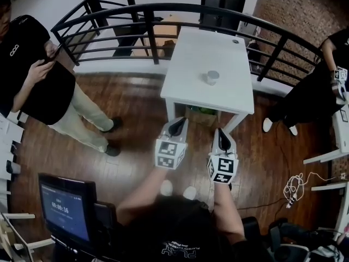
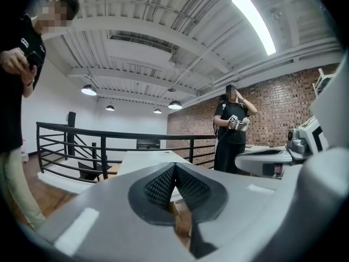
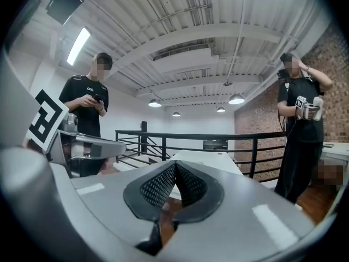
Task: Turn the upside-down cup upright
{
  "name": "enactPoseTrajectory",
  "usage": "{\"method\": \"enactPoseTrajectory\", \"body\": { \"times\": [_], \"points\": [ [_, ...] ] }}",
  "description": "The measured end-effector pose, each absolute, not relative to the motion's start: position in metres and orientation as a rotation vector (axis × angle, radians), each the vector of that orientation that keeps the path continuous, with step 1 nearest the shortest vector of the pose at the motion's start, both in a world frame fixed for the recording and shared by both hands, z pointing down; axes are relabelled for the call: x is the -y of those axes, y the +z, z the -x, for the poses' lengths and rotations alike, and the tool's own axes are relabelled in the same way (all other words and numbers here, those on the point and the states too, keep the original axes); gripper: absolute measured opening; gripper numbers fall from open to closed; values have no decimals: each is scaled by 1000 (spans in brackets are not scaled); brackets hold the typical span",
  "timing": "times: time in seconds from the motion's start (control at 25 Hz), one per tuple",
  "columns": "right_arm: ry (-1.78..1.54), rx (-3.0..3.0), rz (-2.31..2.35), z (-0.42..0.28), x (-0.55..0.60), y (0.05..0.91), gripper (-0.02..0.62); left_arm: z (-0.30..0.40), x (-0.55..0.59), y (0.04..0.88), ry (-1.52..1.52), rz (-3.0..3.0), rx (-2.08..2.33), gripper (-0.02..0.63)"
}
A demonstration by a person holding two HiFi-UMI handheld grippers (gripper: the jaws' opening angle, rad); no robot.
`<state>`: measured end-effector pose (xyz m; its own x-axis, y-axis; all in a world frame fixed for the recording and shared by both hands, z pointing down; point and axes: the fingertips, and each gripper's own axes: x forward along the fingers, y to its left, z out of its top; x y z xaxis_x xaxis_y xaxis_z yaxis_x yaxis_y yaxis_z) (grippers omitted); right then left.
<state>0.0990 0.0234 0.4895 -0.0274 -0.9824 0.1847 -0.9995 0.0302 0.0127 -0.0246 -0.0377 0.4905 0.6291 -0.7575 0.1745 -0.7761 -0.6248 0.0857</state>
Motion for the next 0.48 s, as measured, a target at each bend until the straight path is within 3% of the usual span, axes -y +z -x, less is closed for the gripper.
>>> {"method": "enactPoseTrajectory", "body": {
  "times": [0.48],
  "points": [
    [163, 2123, -2104, -97, -22, 496, 12, 32, 36, 505, 196, -2703, 1275, 2]
  ]
}}
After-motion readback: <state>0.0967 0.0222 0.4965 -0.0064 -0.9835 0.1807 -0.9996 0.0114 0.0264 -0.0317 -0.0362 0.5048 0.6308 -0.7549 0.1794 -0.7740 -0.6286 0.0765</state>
